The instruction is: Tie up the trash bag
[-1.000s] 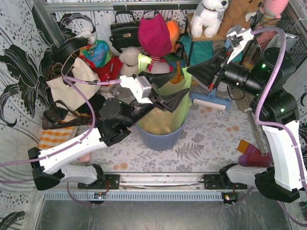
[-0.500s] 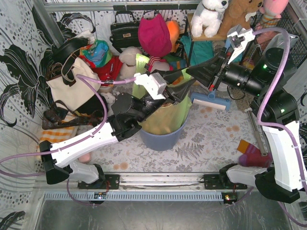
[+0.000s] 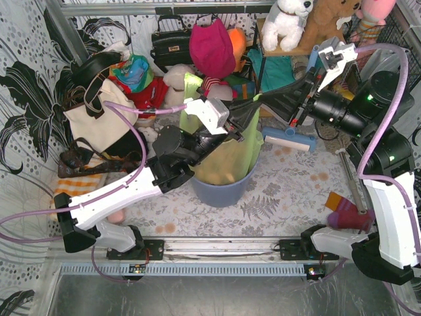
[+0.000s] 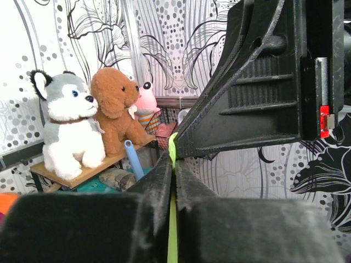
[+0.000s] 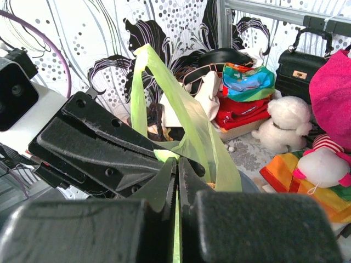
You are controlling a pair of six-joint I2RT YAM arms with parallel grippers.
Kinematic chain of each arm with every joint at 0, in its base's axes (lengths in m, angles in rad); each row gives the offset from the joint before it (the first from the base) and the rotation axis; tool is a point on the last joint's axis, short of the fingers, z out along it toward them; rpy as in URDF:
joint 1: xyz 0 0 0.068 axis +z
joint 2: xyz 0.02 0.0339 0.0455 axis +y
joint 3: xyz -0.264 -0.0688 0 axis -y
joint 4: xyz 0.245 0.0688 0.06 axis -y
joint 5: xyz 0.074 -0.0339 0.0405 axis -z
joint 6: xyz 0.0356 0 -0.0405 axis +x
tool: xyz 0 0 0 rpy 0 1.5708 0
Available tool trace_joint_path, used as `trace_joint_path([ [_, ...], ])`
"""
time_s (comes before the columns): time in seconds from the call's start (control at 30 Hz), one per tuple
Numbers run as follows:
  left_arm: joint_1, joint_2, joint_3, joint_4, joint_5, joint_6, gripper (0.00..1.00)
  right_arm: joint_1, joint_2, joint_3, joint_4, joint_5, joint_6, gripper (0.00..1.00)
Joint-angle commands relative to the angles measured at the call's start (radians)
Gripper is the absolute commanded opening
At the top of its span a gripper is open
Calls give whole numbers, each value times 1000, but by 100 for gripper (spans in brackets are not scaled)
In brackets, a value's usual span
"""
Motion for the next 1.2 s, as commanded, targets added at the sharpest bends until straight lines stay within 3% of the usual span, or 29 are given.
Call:
trace_joint_path([
  [0.0, 7, -2, 46, 20, -5, 7, 4, 0, -16, -7, 43, -11, 7, 0],
  [0.07, 9, 0, 49, 21, -3, 3, 0, 1, -18, -7, 45, -8, 7, 0],
  [0.1, 9, -1, 50, 19, 2, 1, 0, 1, -22, -8, 49, -5, 7, 7],
  [0.2, 9, -3, 52, 9, 21, -7, 0, 0, -34, -12, 76, 25, 19, 40],
  [0.27, 9, -7, 53, -2, 31, -8, 0, 1, -38, -11, 96, 58, 36, 46],
  [0.53, 9, -67, -13, -7, 100, -21, 0, 1, 59, 75, 133, 9, 74, 52],
  [0.63, 9, -90, -67, 30, 119, -2, 0, 0, 133, 134, 134, -51, 96, 52],
  [0.9, 11, -118, -132, 62, 247, 17, 0, 8, 342, 321, 179, -275, 194, 66],
  [1.0, 11, -115, -125, 53, 254, 13, 0, 40, 388, 366, 173, -280, 190, 73],
  [1.17, 11, -95, -82, 1, 257, 4, 0, 114, 468, 477, 63, -216, 105, 77],
])
